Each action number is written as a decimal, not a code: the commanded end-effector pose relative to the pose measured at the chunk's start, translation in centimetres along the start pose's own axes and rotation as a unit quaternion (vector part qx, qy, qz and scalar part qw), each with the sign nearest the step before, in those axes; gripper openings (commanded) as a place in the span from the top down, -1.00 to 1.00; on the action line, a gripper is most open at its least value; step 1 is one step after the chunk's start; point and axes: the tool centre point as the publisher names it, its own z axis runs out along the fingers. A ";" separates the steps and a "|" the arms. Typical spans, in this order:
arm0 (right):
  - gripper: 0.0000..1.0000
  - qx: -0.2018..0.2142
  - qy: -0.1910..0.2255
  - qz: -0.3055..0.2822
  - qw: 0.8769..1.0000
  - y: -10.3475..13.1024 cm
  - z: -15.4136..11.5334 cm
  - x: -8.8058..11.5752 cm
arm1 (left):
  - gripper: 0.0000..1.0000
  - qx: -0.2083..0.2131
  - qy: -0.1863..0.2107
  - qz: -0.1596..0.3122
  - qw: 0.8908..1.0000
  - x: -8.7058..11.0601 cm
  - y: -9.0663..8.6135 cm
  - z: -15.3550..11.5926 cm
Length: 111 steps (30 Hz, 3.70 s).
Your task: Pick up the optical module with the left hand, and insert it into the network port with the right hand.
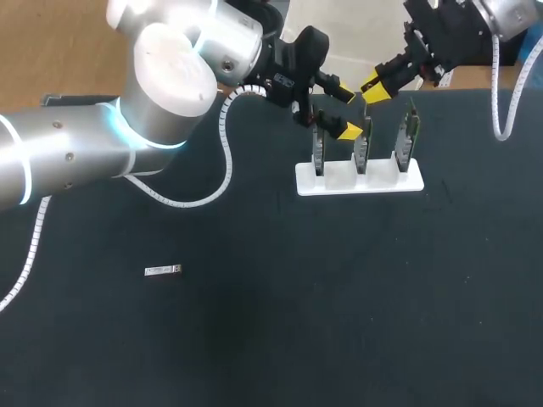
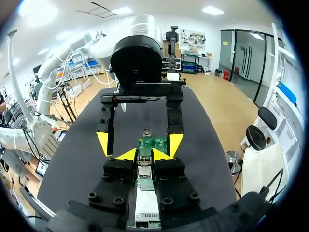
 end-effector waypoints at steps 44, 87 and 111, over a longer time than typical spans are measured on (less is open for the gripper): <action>1.00 -0.014 -0.054 -0.011 0.998 0.1 -2.9 -1.6 | -1.00 -0.003 0.001 -0.001 1.000 0.0 -0.2 0.0; 1.00 -0.025 -0.036 0.004 0.999 -0.1 -0.5 -0.9 | -1.00 -0.003 0.001 -0.001 1.000 0.0 -0.2 0.0; 1.00 -0.037 -0.017 0.036 0.999 0.4 0.9 1.3 | -1.00 -0.003 0.001 -0.001 1.000 0.0 -0.2 0.0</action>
